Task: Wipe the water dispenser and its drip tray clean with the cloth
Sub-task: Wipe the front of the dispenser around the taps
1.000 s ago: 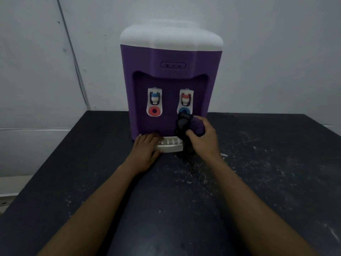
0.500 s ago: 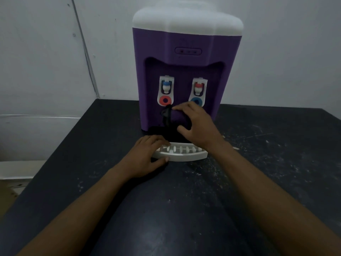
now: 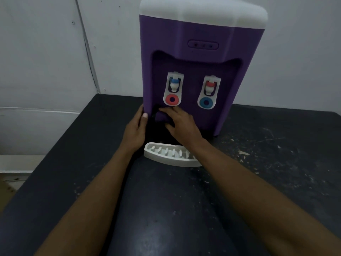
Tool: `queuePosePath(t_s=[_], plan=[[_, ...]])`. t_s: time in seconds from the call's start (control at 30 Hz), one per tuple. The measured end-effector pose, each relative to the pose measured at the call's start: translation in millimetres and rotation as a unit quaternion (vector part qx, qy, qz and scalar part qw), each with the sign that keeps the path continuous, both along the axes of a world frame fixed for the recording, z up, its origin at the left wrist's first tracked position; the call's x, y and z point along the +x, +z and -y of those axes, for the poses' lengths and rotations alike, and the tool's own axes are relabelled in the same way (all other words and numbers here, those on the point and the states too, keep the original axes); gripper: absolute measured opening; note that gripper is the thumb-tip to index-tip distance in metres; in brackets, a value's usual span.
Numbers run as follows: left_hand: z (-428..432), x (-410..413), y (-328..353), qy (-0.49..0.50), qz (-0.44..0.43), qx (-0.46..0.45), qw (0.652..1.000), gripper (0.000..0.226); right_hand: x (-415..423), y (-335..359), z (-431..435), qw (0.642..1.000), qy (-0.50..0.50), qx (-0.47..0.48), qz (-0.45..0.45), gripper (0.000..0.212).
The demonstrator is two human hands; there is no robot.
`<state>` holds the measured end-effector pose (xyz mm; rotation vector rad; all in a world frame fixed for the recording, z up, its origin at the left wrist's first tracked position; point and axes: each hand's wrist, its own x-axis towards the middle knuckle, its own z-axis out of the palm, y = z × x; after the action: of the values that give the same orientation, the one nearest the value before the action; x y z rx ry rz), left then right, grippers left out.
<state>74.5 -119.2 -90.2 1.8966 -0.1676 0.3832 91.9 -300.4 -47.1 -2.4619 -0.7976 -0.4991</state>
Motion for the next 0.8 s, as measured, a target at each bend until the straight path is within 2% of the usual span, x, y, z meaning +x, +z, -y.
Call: queuePosePath(t_s=[0.17, 0.37, 0.47, 0.6, 0.8], plan=[[0, 4, -8, 0.000, 0.034, -0.010, 0.999, 0.050, 8, -7, -6, 1.000, 0.023, 0.015, -0.010, 0.056], [2, 11, -13, 0.024, 0.041, -0.036, 0.998, 0.057, 12, -6, -4, 0.994, 0.050, -0.092, -0.043, 0.050], [5, 13, -14, 0.062, 0.053, 0.011, 0.997, 0.057, 12, 0, -5, 0.986, 0.033, -0.158, -0.041, 0.049], [8, 15, -16, 0.105, 0.069, 0.123, 0.984, 0.056, 12, 11, 10, 0.980, 0.002, -0.196, -0.036, 0.052], [4, 16, -18, 0.092, 0.060, 0.101, 0.989, 0.057, 8, 8, 77, 0.976, -0.081, -0.192, -0.068, 0.060]])
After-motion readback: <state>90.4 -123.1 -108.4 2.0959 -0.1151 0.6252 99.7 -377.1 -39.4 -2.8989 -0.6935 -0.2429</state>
